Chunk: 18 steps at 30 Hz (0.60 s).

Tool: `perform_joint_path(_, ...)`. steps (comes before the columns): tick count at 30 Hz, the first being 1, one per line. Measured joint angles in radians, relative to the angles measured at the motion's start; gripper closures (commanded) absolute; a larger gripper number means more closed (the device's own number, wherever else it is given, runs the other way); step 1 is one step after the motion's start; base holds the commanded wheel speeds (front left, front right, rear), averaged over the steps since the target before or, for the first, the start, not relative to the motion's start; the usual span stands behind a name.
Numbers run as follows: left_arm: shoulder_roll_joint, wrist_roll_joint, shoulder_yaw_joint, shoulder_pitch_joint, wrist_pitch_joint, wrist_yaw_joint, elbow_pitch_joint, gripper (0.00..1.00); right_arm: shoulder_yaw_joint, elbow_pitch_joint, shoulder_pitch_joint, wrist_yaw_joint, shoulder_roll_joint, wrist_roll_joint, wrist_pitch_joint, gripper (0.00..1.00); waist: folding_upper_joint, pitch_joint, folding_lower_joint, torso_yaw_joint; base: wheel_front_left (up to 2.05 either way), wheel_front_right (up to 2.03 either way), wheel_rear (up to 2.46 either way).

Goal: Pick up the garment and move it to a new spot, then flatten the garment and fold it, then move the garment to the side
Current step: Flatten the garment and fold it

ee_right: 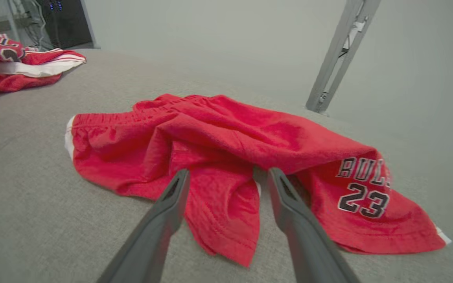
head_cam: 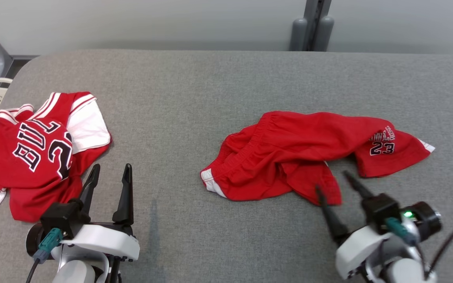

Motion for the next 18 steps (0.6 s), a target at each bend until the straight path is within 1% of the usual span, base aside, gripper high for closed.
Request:
perform_joint_path(3,-0.009,-0.001,0.0,-0.011,-0.004,-0.001,0.006,0.0,0.099,0.059,-0.03,0.0,-0.024,-0.01,0.029,0.0,0.0,0.018,0.0,0.015,0.0,0.0,0.0)
perform_joint_path(7,-0.022,-0.001,-0.003,-0.025,-0.006,-0.006,0.012,0.0,0.188,0.136,-0.08,0.0,-0.063,-0.013,0.05,0.0,0.0,0.042,0.0,0.034,0.0,0.0,0.0)
perform_joint_path(11,-0.029,-0.001,0.001,-0.037,-0.008,-0.008,0.021,0.0,0.216,0.2,-0.125,0.0,-0.086,-0.018,0.054,0.0,0.0,0.065,0.0,0.049,0.0,0.0,0.0)
perform_joint_path(12,-0.032,0.001,0.002,-0.039,-0.009,-0.011,0.023,0.0,0.21,0.212,-0.134,0.0,-0.087,-0.018,0.053,0.13,0.0,0.07,0.0,0.052,0.0,0.0,0.0)
perform_joint_path(13,-0.034,0.001,0.004,-0.04,-0.009,-0.012,0.024,0.0,0.202,0.226,-0.142,0.0,-0.086,-0.021,0.054,0.57,0.0,0.074,0.0,0.054,0.0,0.0,0.0)
perform_joint_path(15,-0.038,0.002,0.008,-0.042,-0.009,-0.015,0.026,0.0,0.182,0.248,-0.151,0.0,-0.085,-0.026,0.053,1.0,0.0,0.079,0.0,0.056,0.0,0.0,0.0)
perform_joint_path(18,-0.043,0.006,0.015,-0.043,-0.01,-0.016,0.029,0.0,0.156,0.273,-0.161,0.0,-0.08,-0.032,0.044,1.0,0.0,0.083,0.0,0.055,0.0,0.0,0.0)
